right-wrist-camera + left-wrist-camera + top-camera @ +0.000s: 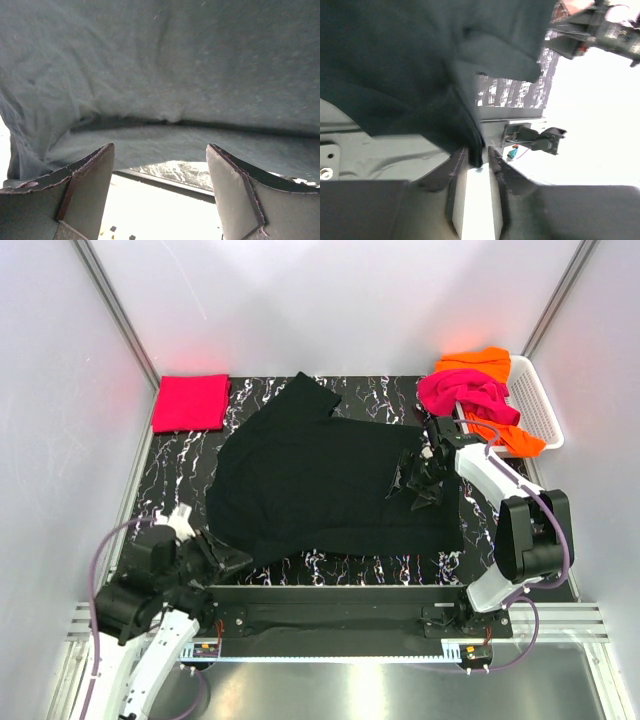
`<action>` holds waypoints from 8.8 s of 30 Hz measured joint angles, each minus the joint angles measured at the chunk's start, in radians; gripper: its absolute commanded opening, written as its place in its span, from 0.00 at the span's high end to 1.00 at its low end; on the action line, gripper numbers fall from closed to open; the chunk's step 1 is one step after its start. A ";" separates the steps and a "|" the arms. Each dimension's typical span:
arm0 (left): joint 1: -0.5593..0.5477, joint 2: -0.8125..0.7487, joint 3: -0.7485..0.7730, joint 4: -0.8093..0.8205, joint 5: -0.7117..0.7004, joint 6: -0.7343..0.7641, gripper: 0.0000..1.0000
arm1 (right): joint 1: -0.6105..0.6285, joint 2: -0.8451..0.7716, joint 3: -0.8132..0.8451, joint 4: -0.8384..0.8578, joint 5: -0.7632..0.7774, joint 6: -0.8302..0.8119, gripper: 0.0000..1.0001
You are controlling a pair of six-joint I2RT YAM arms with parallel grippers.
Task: Fold and stack the t-shirts
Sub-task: Flatten the tshirt out
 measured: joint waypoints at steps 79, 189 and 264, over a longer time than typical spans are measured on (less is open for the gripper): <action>0.322 1.881 1.014 0.798 -0.021 0.401 0.44 | -0.077 0.882 1.098 -0.002 0.362 0.111 0.44; 0.225 1.209 0.219 0.560 -0.036 0.392 0.52 | -0.118 -0.056 -0.319 0.237 0.222 0.154 1.00; -0.318 2.080 0.946 1.088 0.202 0.038 0.81 | -0.119 0.042 -0.175 0.185 0.147 0.050 1.00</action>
